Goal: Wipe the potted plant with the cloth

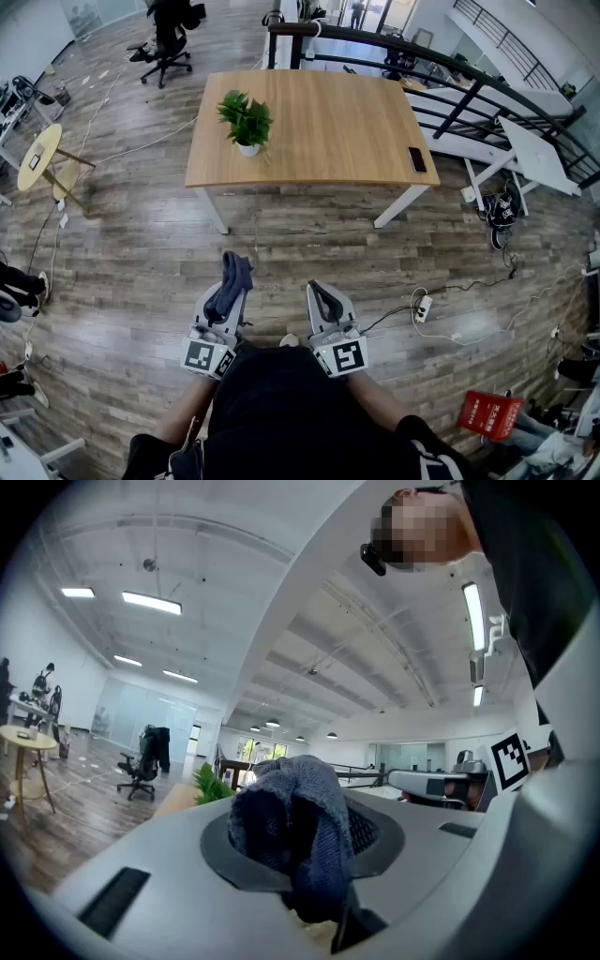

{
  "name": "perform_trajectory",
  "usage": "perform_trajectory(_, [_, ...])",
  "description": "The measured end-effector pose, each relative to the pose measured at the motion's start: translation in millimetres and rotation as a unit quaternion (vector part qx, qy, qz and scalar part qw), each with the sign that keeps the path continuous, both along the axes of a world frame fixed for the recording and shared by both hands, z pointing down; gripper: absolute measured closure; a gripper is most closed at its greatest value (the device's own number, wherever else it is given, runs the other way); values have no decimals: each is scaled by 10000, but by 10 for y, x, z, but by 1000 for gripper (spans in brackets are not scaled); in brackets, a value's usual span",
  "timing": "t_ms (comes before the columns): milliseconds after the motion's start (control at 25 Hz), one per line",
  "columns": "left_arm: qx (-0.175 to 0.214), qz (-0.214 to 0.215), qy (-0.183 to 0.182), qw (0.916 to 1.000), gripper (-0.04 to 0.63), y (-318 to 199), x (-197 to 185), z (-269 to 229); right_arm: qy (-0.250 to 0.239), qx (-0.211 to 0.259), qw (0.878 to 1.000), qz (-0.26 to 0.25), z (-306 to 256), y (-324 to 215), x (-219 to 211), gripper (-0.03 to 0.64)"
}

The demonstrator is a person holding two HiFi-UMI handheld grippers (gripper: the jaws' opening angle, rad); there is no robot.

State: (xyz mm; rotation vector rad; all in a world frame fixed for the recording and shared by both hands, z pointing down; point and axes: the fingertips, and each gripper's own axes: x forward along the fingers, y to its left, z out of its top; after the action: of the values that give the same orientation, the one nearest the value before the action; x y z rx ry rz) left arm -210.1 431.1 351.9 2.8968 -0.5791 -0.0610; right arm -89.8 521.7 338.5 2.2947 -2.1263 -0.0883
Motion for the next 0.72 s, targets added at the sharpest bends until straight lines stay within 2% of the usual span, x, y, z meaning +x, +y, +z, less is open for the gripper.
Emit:
perform_trajectory(120, [24, 82, -162, 9998, 465, 70, -16, 48, -327, -51, 9994, 61, 64, 3, -2, 598])
perform_trajectory(360, [-90, -151, -263, 9995, 465, 109, -24, 182, -331, -54, 9992, 218, 124, 153, 134, 600])
perform_trajectory(560, [-217, -244, -361, 9988, 465, 104, 33, 258, -785, -147, 9966, 183, 276, 228, 210, 598])
perform_trajectory(720, [-150, -230, -508, 9983, 465, -7, 94, 272, -1055, -141, 9941, 230, 357, 198, 243, 598])
